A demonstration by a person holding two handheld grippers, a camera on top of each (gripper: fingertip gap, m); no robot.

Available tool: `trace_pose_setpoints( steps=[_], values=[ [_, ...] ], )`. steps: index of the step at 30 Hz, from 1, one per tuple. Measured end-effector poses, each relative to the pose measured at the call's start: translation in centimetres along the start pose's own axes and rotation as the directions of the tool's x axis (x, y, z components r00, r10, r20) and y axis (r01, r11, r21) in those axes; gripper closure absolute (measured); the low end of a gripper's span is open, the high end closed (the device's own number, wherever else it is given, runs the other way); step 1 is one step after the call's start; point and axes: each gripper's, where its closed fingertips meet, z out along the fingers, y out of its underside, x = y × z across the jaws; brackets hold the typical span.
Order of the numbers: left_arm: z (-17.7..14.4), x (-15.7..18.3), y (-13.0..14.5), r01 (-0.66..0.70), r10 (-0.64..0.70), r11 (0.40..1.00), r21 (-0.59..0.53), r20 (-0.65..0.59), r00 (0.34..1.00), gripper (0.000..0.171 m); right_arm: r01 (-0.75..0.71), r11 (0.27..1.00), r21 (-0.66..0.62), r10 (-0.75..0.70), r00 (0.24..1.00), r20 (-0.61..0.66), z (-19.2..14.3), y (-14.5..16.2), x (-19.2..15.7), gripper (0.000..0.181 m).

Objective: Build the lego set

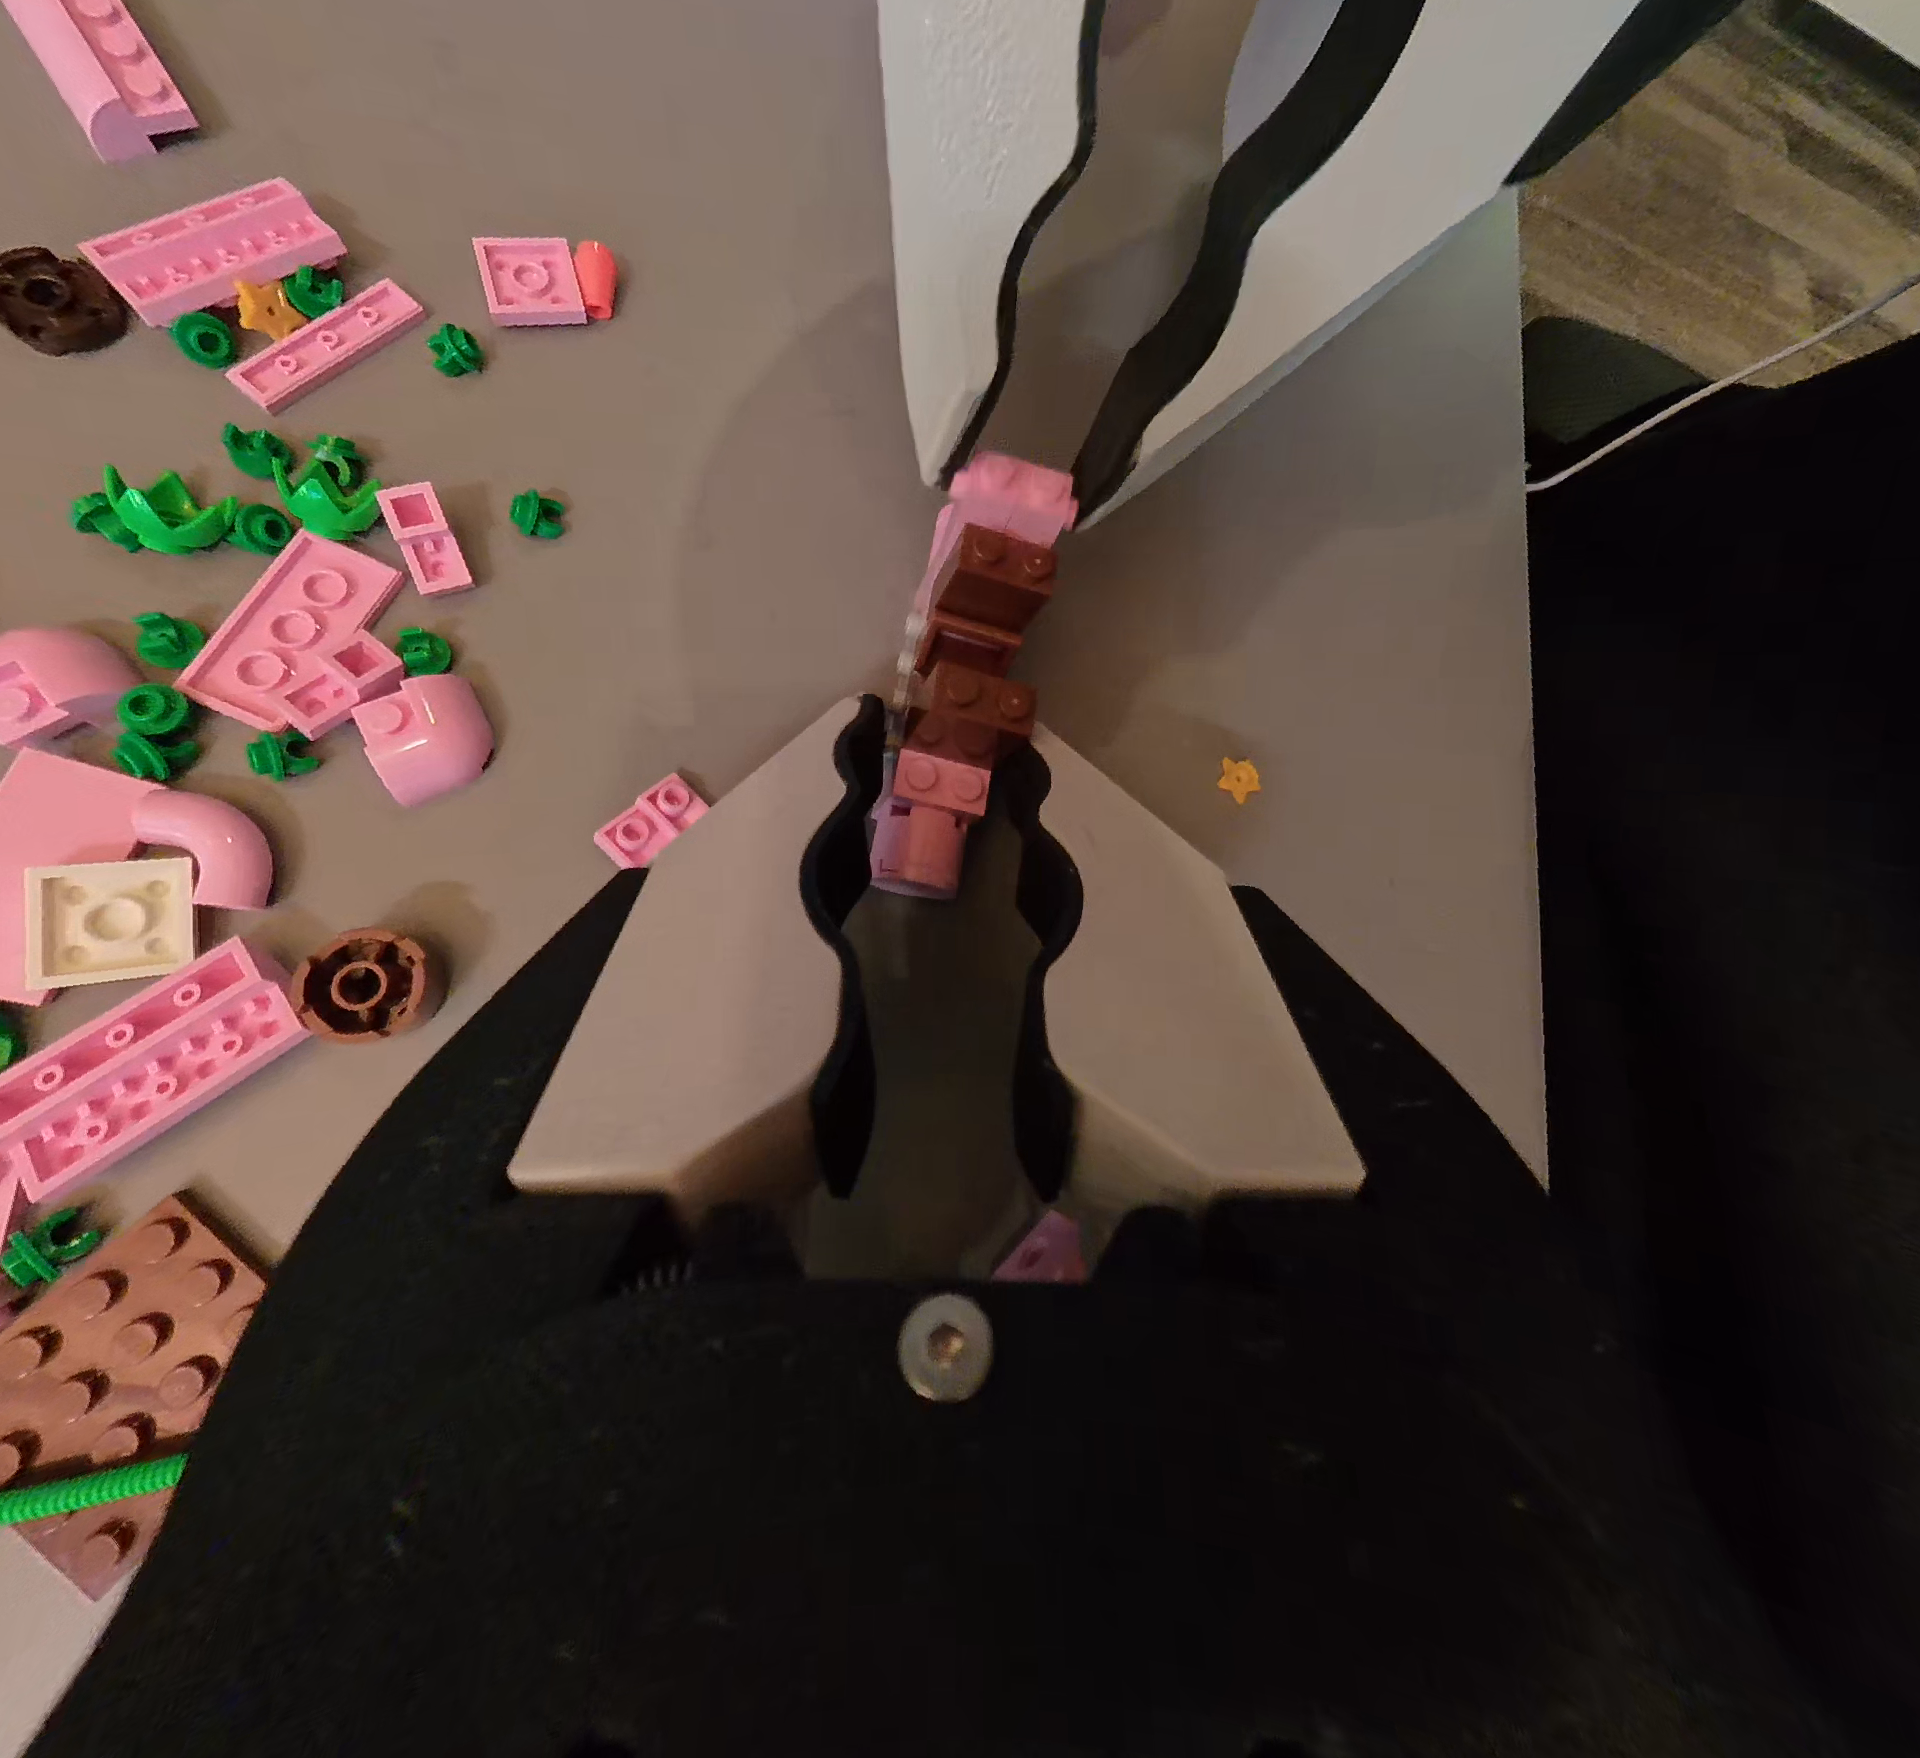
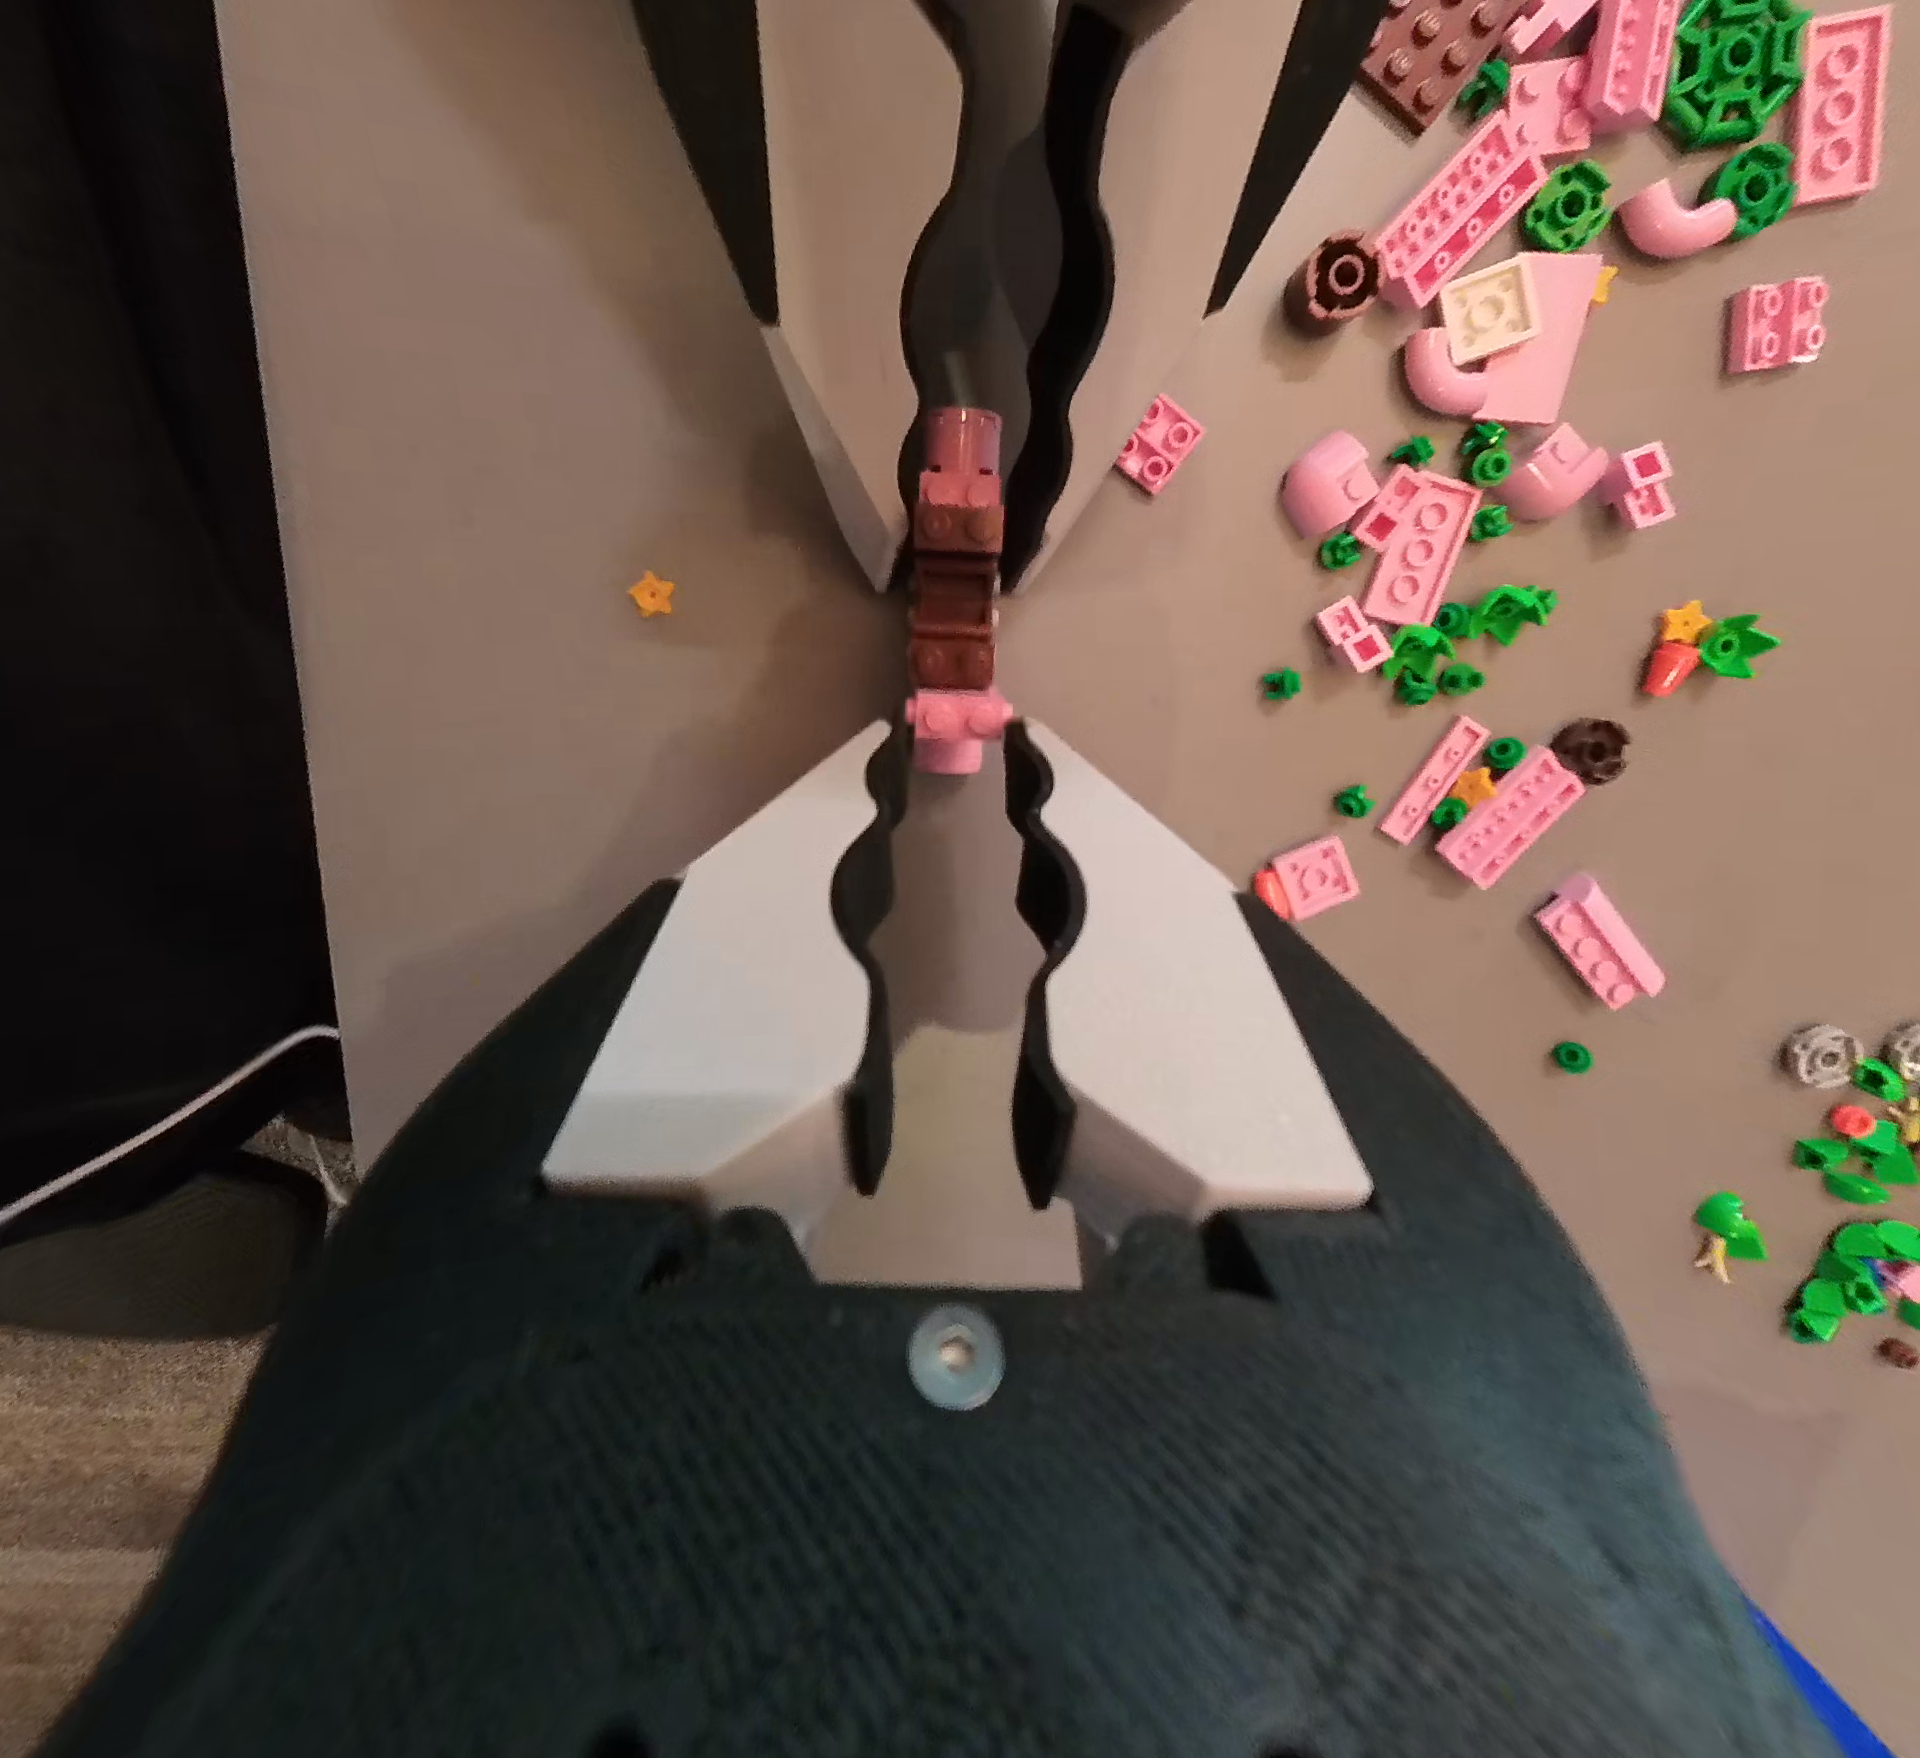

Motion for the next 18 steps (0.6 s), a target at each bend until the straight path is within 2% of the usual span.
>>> trace_pose_setpoints(
  steps=[7, 13, 18],
  values=[
    [-0.01, 0.0, -0.01, 0.0, 0.0, 1.0, 0.0, 0.0, 1.0, 0.15, 0.01, 0.999, -0.035, -0.01, 1.0, 0.007, 0.12, 0.2, 0.11, 0.165],
    [-0.02, -0.01, 0.0, 0.005, -0.005, 1.0, 0.001, -0.001, 1.0, 0.151, -0.009, 1.0, -0.018, 0.009, 0.999, 0.037, 0.6, 0.53, -0.27, 0.168],
    [-0.04, 0.0, -0.01, 0.01, -0.01, 1.0, 0.002, -0.007, 1.0, 0.151, 0.018, 1.0, -0.009, -0.018, 1.0, -0.014, 0.69, 0.53, -0.11, 0.168]
  ],
)
